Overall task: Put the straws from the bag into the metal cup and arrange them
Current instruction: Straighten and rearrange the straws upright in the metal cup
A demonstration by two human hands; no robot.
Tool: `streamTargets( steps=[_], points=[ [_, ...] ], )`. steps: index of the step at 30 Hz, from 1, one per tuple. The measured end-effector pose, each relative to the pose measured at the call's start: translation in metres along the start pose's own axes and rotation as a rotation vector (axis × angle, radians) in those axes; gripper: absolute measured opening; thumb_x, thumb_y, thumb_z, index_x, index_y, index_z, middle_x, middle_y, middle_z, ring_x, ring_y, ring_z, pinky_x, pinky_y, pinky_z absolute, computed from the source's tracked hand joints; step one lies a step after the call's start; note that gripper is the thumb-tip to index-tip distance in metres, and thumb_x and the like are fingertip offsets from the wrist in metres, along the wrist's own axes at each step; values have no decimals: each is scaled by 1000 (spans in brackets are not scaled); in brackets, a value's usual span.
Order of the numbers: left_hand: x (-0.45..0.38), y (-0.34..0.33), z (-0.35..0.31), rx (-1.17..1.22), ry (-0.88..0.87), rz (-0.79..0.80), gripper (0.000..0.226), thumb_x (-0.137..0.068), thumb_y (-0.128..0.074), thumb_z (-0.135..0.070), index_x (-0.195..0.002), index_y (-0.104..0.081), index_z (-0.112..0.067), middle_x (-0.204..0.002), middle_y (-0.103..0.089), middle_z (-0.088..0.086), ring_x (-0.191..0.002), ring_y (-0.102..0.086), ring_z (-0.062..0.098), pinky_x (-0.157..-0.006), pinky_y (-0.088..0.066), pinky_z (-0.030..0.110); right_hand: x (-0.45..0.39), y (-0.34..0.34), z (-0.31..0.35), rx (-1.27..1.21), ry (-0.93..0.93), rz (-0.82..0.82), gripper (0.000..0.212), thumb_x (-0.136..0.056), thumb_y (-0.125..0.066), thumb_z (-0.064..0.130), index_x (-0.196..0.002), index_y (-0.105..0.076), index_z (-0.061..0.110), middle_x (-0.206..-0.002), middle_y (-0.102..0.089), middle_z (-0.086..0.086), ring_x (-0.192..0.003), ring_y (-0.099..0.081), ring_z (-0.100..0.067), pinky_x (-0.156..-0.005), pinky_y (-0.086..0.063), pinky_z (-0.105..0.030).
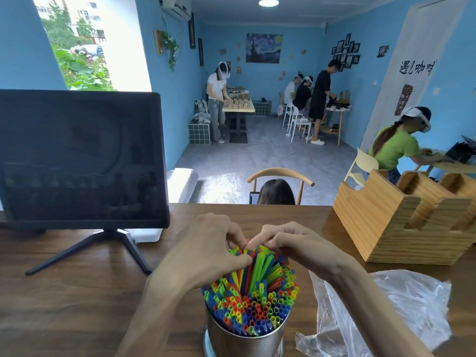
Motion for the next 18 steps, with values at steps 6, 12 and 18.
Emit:
streamTargets(
  steps=[6,12,18],
  points=[
    [0,0,3,7,30,-34,25,-75,-79,-59,-66,-63,-42,-81,-63,-25,-85,-58,-5,-71,-48,15,11,1,-5,-110,80,-140,33,-87,-62,30,-114,-75,19,-98,-66,-7,-94,-62,-15,-88,-52,-34],
    [4,-1,5,31,-8,-31,19,-79,-76,-57,-72,-64,-44,-87,-60,-24,-96,-51,1,-84,-48,31,23,-19,-10,-60,118,-145,59,-73,-79,44,-128,-62,32,-120,-65,2,-110,-69,-19,-89,-58,-34],
    [9,-1,9,-14,-23,23,10,-89,-70,-38,-92,-69,-47,-95,-58,-26,-101,-48,2,-91,-46,31,27,-13,-5,91,196,-275,30,-81,-72,29,-110,-71,28,-123,-63,9,-116,-63,-17,-96,-56,-37]
  ],
)
Point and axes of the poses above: each hand's wrist, its own x-axis away from the middle knuckle, its own y-axis out of the back of the hand, z = x × y, the point moved 7 cm from there along -x, towards the middle knuckle
